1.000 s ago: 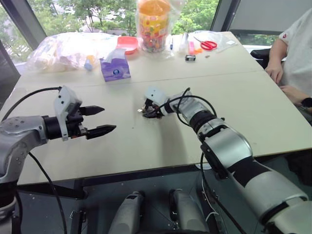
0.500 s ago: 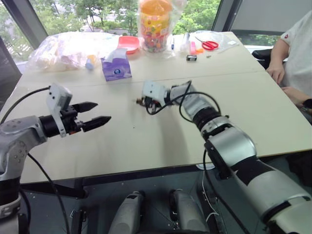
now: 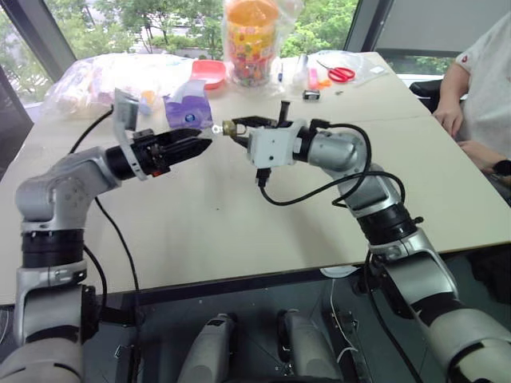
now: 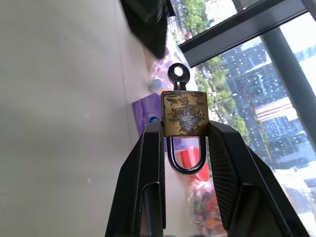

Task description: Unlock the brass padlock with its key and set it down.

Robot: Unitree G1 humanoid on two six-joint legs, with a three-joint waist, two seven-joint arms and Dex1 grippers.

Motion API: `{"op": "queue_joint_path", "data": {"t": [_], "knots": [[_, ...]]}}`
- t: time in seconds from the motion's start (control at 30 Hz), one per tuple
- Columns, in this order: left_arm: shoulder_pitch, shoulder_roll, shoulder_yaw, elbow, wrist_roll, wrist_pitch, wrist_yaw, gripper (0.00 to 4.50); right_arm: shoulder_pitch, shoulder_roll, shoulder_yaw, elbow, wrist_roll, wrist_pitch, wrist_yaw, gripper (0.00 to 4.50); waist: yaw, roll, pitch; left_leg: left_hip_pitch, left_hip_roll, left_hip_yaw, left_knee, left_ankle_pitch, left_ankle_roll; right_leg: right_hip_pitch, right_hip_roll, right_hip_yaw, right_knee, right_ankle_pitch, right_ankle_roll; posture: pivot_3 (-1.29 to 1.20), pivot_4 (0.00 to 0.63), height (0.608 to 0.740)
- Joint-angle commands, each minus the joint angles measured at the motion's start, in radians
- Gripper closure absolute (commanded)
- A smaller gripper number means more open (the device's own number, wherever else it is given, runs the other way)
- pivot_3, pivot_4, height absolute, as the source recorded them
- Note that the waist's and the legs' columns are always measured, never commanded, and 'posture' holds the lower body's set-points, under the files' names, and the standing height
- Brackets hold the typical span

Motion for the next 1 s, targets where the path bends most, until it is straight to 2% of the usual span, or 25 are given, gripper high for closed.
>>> {"op": "queue_joint_path", "data": {"t": [0.03, 0.2, 0.23, 0.27, 0.33, 0.7, 0.73, 0.83, 1.0], "knots": [[-0.060, -0.010, -0.013, 0.048, 0.036, -0.046, -0.034, 1.41, 0.000, -0.004, -0.004, -0.071, -0.010, 0.025, -0.028, 3.84, 0.002, 0.000, 0.000, 0.000, 0.000, 0.000, 0.000, 0.000, 0.000, 0.000, 0.000, 0.000, 0.000, 0.000, 0.000, 0.00, 0.150, 0.740], [-0.107, -0.041, 0.014, 0.111, 0.030, -0.058, -0.045, 1.41, 0.003, -0.015, 0.002, -0.085, -0.018, 0.038, -0.034, 3.84, 0.006, 0.000, 0.000, 0.000, 0.000, 0.000, 0.001, 0.000, 0.000, 0.001, -0.001, 0.000, -0.001, 0.000, 0.000, 0.00, 0.150, 0.740], [-0.109, -0.041, 0.014, 0.116, 0.032, -0.060, -0.049, 1.94, 0.002, -0.016, 0.004, -0.085, -0.019, 0.040, -0.035, 3.84, 0.006, 0.000, 0.000, 0.000, 0.000, 0.000, 0.001, 0.000, 0.000, 0.001, 0.000, 0.000, -0.001, 0.000, 0.000, 0.00, 0.150, 0.740], [-0.110, -0.041, 0.013, 0.119, 0.033, -0.061, -0.051, 2.19, 0.002, -0.017, 0.005, -0.086, -0.020, 0.043, -0.036, 3.84, 0.006, 0.000, 0.000, 0.000, 0.000, 0.000, 0.001, 0.000, 0.000, 0.001, -0.001, 0.000, -0.001, 0.000, 0.000, 0.00, 0.150, 0.740], [-0.106, -0.044, 0.013, 0.112, 0.025, -0.052, -0.058, 2.99, 0.004, -0.020, 0.006, -0.087, -0.019, 0.047, -0.036, 3.84, 0.005, 0.000, 0.000, 0.000, 0.000, 0.000, 0.001, 0.000, 0.000, 0.001, 0.000, 0.000, -0.001, 0.000, 0.000, 0.00, 0.150, 0.740], [-0.111, -0.062, 0.014, 0.113, 0.032, -0.058, -0.053, 2.99, 0.006, -0.021, 0.019, -0.086, -0.022, 0.049, -0.037, 3.84, 0.006, 0.000, 0.000, 0.000, 0.000, 0.000, 0.001, 0.000, 0.000, 0.001, -0.001, 0.000, -0.001, 0.000, 0.000, 0.00, 0.150, 0.740], [-0.113, -0.063, 0.014, 0.114, 0.033, -0.058, -0.054, 3.52, 0.006, -0.019, 0.020, -0.087, -0.023, 0.049, -0.038, 3.84, 0.006, 0.000, 0.000, 0.000, 0.000, 0.000, 0.001, 0.000, 0.000, 0.001, -0.001, 0.000, -0.001, 0.000, 0.000, 0.00, 0.150, 0.740], [-0.119, -0.064, 0.005, 0.119, 0.041, -0.060, -0.056, 4.46, 0.006, -0.016, 0.021, -0.091, -0.023, 0.052, -0.039, 3.84, 0.006, 0.000, 0.000, 0.000, 0.000, 0.000, 0.001, 0.000, 0.000, 0.001, -0.001, 0.000, -0.001, 0.000, 0.000, 0.00, 0.150, 0.740], [-0.131, -0.074, -0.005, 0.133, 0.062, -0.072, -0.065, 4.46, 0.008, -0.014, 0.026, -0.095, -0.025, 0.052, -0.038, 3.84, 0.006, 0.000, 0.000, 0.000, 0.000, 0.000, 0.001, 0.000, 0.000, 0.001, 0.000, 0.000, -0.001, 0.000, 0.000, 0.00, 0.150, 0.740]]}}
